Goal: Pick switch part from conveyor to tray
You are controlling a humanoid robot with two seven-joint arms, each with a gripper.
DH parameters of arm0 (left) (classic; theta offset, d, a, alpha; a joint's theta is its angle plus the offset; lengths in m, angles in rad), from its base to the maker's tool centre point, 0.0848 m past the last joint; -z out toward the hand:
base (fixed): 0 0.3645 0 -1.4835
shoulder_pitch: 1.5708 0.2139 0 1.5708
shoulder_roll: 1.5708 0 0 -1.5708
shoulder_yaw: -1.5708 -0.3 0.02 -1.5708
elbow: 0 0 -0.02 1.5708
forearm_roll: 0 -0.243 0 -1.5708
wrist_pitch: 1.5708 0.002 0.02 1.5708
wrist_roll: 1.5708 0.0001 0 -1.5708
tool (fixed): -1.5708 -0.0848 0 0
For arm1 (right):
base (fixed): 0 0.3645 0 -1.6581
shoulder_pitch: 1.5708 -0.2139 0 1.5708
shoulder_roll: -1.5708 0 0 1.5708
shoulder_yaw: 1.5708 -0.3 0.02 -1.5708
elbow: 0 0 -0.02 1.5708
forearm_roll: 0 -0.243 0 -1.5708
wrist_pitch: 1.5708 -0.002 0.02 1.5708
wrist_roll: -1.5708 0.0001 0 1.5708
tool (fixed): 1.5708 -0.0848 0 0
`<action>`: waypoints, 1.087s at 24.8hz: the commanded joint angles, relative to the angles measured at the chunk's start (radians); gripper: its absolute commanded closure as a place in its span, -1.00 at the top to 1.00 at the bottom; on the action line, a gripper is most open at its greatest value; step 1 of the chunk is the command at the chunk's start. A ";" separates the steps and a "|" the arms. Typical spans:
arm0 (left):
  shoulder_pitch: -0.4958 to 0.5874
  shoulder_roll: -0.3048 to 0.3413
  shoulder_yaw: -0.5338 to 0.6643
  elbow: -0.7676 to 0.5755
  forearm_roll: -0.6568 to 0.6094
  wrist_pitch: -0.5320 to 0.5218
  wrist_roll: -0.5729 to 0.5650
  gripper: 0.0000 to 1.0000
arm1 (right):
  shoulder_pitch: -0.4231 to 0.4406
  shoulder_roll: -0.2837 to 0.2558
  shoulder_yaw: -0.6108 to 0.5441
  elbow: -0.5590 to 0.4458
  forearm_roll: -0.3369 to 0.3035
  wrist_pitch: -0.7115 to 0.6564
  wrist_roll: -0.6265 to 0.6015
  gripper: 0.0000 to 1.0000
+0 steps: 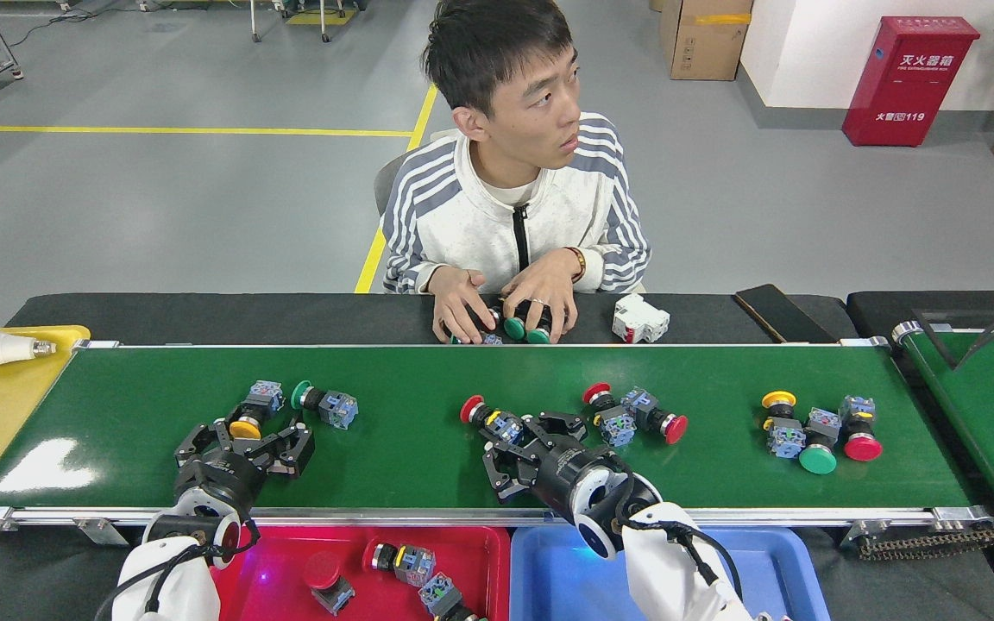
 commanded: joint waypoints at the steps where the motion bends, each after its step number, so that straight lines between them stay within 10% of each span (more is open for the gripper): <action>1: -0.001 0.012 0.003 0.009 0.007 0.020 0.048 -0.64 | -0.013 0.000 0.019 -0.040 -0.005 -0.004 -0.025 -0.96; 7: 0.143 0.012 -0.014 -0.193 0.088 -0.178 0.081 -0.79 | 0.164 -0.017 0.060 -0.330 -0.005 -0.133 -0.028 -0.68; 9: 0.246 0.011 -0.014 -0.333 0.108 -0.317 0.081 -0.78 | 0.234 -0.025 0.076 -0.413 -0.004 -0.188 -0.028 0.19; 10: 0.293 0.011 -0.014 -0.400 0.113 -0.376 0.081 -0.77 | 0.268 -0.025 0.089 -0.445 -0.004 -0.208 -0.028 0.94; 15: 0.487 -0.002 -0.017 -0.617 0.119 -0.506 0.080 -0.49 | 0.337 -0.028 0.115 -0.495 -0.004 -0.251 -0.025 1.00; 19: 0.571 -0.005 -0.016 -0.710 0.134 -0.538 0.080 0.98 | 0.355 -0.083 0.083 -0.580 -0.011 -0.242 -0.022 1.00; 27: 0.599 -0.005 0.017 -0.726 0.177 -0.538 0.081 0.99 | 0.569 -0.061 -0.342 -0.701 -0.013 -0.099 -0.145 0.79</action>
